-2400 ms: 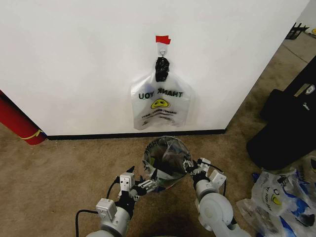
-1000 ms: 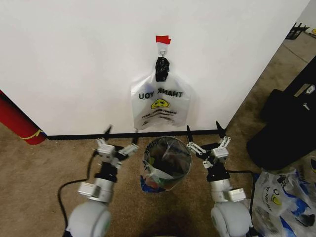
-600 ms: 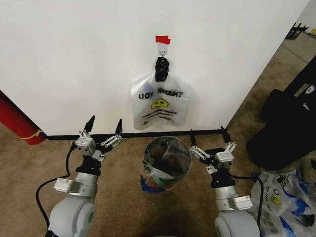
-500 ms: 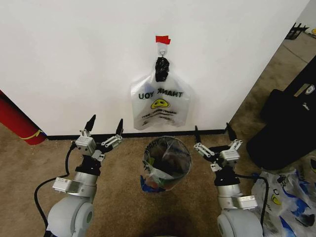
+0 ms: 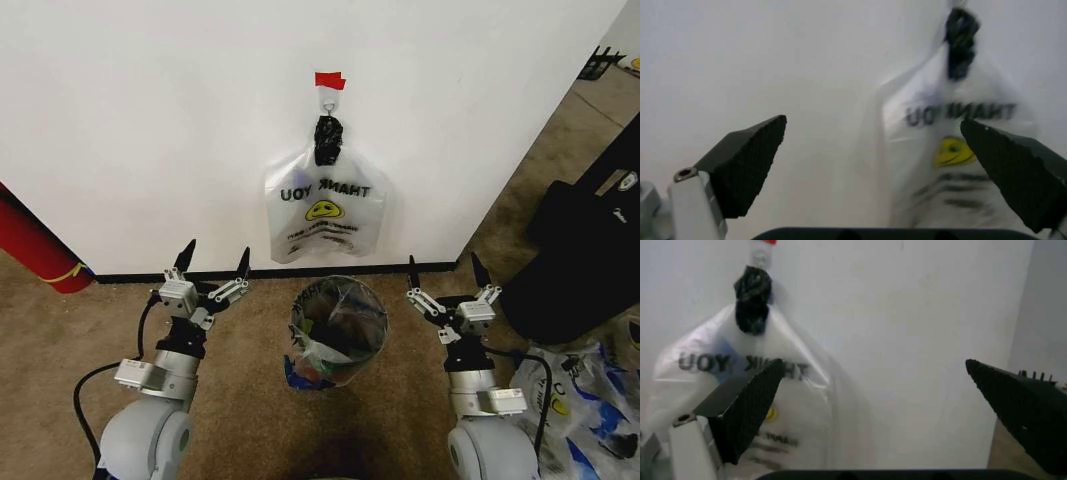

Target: Pick up the garbage bag from the wall and place it over the trash bin.

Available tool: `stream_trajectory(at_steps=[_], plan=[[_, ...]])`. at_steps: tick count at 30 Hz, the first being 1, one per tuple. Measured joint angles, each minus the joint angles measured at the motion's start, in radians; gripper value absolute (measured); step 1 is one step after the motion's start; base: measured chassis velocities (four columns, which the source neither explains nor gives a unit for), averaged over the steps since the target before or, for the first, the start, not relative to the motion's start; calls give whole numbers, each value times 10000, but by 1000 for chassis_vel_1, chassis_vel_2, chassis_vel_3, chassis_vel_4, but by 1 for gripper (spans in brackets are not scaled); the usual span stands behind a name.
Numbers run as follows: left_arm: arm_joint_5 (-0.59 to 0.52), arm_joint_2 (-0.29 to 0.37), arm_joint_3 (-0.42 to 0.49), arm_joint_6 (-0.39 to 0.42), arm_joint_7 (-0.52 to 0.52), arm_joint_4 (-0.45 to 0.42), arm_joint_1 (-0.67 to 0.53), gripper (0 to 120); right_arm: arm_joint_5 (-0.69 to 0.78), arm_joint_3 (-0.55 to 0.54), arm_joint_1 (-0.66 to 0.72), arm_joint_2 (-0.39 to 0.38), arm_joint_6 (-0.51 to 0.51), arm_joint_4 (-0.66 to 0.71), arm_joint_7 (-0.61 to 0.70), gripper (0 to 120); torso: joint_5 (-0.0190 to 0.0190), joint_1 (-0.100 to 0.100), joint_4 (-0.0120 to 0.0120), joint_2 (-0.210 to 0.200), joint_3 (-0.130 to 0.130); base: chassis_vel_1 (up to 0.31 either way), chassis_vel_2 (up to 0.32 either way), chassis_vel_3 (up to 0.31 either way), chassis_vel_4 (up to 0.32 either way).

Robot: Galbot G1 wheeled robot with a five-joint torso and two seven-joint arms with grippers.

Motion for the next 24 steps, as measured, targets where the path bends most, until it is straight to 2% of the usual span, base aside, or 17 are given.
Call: stream_trajectory(at_steps=[7,11,15,18,24], plan=[[-4,111,-620,103,57,292,-229,100,1126,292,31,-58,169,-124,-691,100,0,0,0,0,0,0,0,0,0],[-657,482,-1366,252,206,497,-483,100,1498,1232,136,-144,424,-329,-1971,100,0,0,-1,0,0,0,0,0,0],[-1349,800,-1719,304,345,593,-493,100,1918,1711,71,-320,496,-354,-2549,100,-2,0,0,0,0,0,0,0,0],[-1733,929,-1794,285,521,637,-412,100,2179,1847,-14,-423,456,-336,-2735,100,0,0,0,0,0,0,0,0,0],[-1807,901,-1704,242,596,642,-368,100,2196,1548,-106,-426,360,-276,-2534,100,0,0,0,0,0,0,0,0,0]])
